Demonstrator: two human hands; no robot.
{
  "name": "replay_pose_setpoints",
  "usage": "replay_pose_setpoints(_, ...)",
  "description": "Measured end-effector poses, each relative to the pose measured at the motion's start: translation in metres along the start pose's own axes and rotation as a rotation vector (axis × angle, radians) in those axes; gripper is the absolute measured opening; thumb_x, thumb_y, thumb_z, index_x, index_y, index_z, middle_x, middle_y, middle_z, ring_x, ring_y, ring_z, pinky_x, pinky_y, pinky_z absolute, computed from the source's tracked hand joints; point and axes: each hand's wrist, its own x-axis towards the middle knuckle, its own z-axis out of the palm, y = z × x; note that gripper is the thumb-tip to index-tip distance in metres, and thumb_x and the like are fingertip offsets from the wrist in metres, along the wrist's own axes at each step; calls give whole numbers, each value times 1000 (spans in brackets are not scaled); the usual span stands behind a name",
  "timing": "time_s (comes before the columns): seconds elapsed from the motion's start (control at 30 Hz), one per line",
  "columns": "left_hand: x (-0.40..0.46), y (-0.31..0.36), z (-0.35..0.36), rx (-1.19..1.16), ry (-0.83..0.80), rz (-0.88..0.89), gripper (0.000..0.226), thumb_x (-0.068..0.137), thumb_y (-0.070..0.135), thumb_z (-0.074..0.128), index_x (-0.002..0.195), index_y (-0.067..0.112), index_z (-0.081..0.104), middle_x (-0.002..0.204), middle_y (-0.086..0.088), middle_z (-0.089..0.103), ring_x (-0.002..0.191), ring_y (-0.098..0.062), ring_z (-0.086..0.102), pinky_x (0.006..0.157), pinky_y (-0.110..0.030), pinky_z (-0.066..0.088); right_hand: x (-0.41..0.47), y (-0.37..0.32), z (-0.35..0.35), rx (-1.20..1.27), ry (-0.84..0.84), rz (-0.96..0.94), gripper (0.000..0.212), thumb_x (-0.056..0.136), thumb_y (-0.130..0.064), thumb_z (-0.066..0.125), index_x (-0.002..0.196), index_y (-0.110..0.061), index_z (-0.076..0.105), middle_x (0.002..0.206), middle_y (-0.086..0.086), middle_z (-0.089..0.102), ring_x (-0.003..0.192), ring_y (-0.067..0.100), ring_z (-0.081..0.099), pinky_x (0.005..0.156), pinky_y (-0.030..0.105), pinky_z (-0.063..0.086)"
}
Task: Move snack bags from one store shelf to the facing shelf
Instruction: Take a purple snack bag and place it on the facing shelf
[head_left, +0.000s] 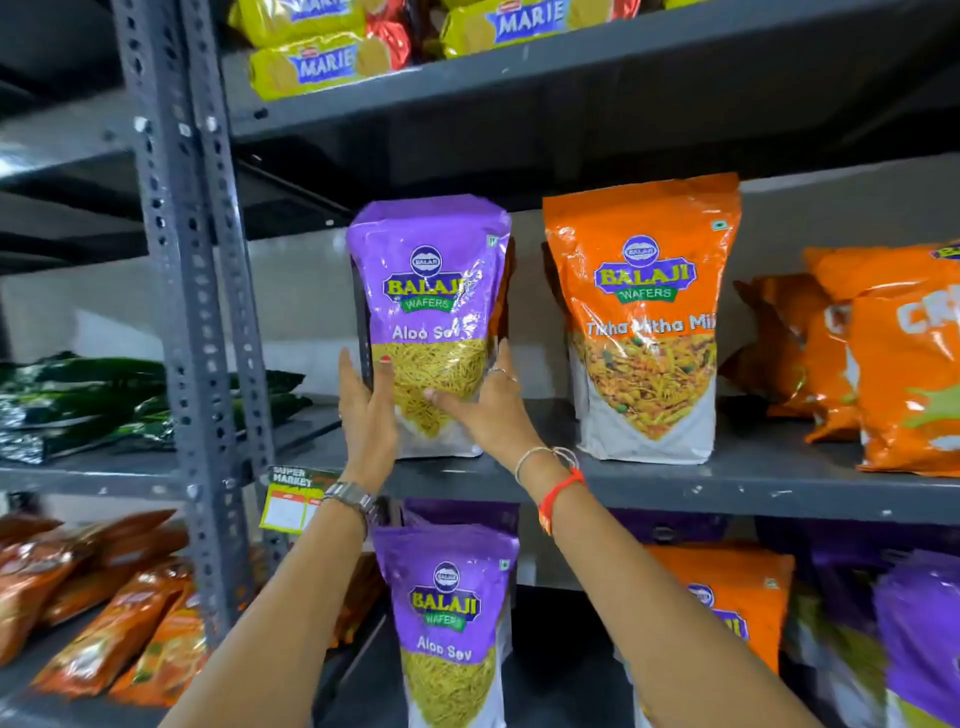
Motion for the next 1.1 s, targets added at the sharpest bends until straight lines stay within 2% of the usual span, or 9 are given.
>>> replay_pose_setpoints(0.17,24,-12,-2,-299,-156,-292,60,90,42,50,136,6,37,135,-18,53,119,-34,54,105,-52,41,12,6,5,63,-76,180,86,65,-22,86,130,-5,32,132,14,54,121,27,54,105,36,42)
replay_pose_setpoints(0.3,23,-6,1,-234,-170,-315,51,85,33,59,127,8,45,124,-17,61,106,-33,61,99,-49,47,13,6,3,32,-76,220,89,57,-34,87,126,-10,36,127,13,61,115,32,60,101,49,47)
replay_pose_setpoints(0.47,-4,12,-4,-210,-134,-229,43,87,26,60,121,8,41,115,-13,61,88,-20,62,83,-39,51,3,3,-10,111,-105,223,102,36,-55,81,122,-19,39,124,8,65,115,30,60,102,50,47)
replay_pose_setpoints(0.6,-36,35,-23,-166,-158,-158,65,73,33,74,125,9,44,117,-13,64,98,-25,67,75,-35,54,-11,-15,-36,156,-205,185,71,61,-23,87,116,-23,43,120,2,61,119,27,57,107,49,43)
replay_pose_setpoints(0.7,-68,59,-33,-160,-194,-110,48,74,19,74,116,12,52,110,-10,68,92,-23,67,65,-28,54,-27,-30,-56,214,-224,130,73,68,-15,83,128,-14,42,121,3,59,116,20,56,106,37,44)
replay_pose_setpoints(0.77,-92,70,-39,-150,-222,-93,50,69,8,76,112,17,53,107,-5,68,95,-23,65,73,-36,55,-45,-41,-67,263,-216,123,75,70,-10,81,132,-9,40,125,9,60,108,17,58,95,24,48)
replay_pose_setpoints(0.87,-130,74,-48,-119,-189,-73,69,52,10,84,113,18,51,106,-3,68,93,-18,66,78,-35,56,-76,-41,-75,270,-233,108,79,65,-15,84,131,-10,42,127,15,62,112,22,62,100,32,49)
replay_pose_setpoints(0.97,-170,65,-56,-80,-144,-38,63,48,11,83,100,27,53,95,3,69,79,-11,68,62,-22,56,-114,-26,-77,275,-249,126,74,65,-12,84,127,-13,44,124,7,61,109,14,60,101,30,48)
replay_pose_setpoints(1.1,-224,25,-65,-46,-70,-82,72,39,23,89,100,33,52,105,-8,68,93,-20,67,75,-38,56,-166,13,-74,290,-331,207,69,65,-2,82,121,-16,44,113,-3,62,106,11,61,91,19,50)
